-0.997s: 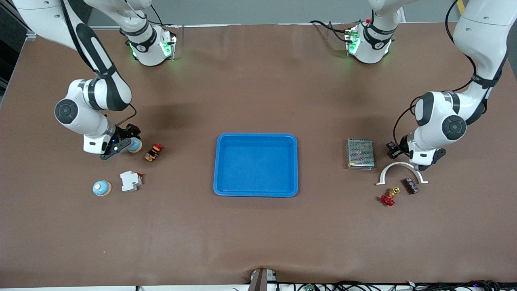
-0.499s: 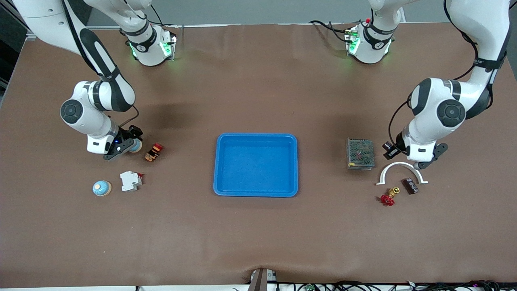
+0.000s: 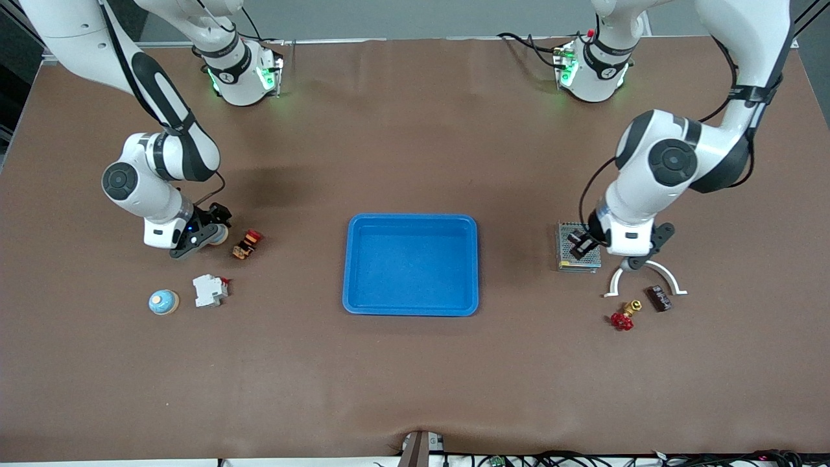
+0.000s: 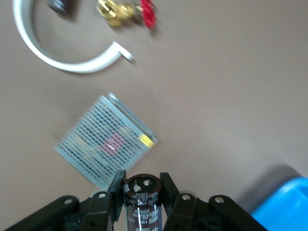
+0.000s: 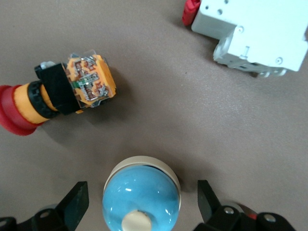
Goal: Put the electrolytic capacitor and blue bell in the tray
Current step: 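Carry the capacitor to the tray while the right gripper lifts the bell, then release the capacitor into the tray while the right gripper carries the bell over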
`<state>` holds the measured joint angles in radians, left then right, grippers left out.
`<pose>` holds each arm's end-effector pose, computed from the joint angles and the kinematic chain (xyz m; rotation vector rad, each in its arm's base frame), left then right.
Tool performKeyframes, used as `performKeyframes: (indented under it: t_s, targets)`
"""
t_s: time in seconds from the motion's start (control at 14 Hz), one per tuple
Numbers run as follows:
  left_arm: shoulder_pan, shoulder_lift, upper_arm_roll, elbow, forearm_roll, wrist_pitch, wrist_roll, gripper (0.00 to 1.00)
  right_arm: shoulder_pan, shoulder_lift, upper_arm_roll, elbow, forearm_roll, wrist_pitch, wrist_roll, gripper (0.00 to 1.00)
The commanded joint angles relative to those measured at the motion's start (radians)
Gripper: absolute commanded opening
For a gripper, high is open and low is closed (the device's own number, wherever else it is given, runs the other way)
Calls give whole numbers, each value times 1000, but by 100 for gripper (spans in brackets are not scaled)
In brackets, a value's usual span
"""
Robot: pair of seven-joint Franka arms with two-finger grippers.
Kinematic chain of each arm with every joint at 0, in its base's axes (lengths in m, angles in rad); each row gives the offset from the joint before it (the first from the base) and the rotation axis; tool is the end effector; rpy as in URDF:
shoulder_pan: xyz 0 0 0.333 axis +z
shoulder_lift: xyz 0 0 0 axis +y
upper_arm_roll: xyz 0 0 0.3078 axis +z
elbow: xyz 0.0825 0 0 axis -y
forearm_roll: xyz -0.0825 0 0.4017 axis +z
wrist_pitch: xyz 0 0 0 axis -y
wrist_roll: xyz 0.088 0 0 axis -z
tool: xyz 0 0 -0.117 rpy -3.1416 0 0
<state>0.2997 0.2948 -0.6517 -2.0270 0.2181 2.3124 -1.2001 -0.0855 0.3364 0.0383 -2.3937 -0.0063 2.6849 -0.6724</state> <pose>0.5756 -0.1964 0.3069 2.8861 1.1041 0.0543 0.4980 -0.0220 0.1404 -2.9630 -0.9639 0.0600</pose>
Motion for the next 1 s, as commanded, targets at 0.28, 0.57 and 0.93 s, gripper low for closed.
performKeyframes:
  t_s: [0.28, 0.57, 0.93]
  targets:
    - [-256, 266, 1, 284, 21, -21, -357, 0, -31, 9, 9, -13, 0, 27, -50, 100]
    - [-391, 400, 36, 402, 24, -19, -472, 0, -31, 9, 9, -10, 0, 27, -50, 70]
    - [-583, 481, 205, 444, 18, -10, -529, 0, -23, 9, 11, -2, 0, 23, -46, 34]
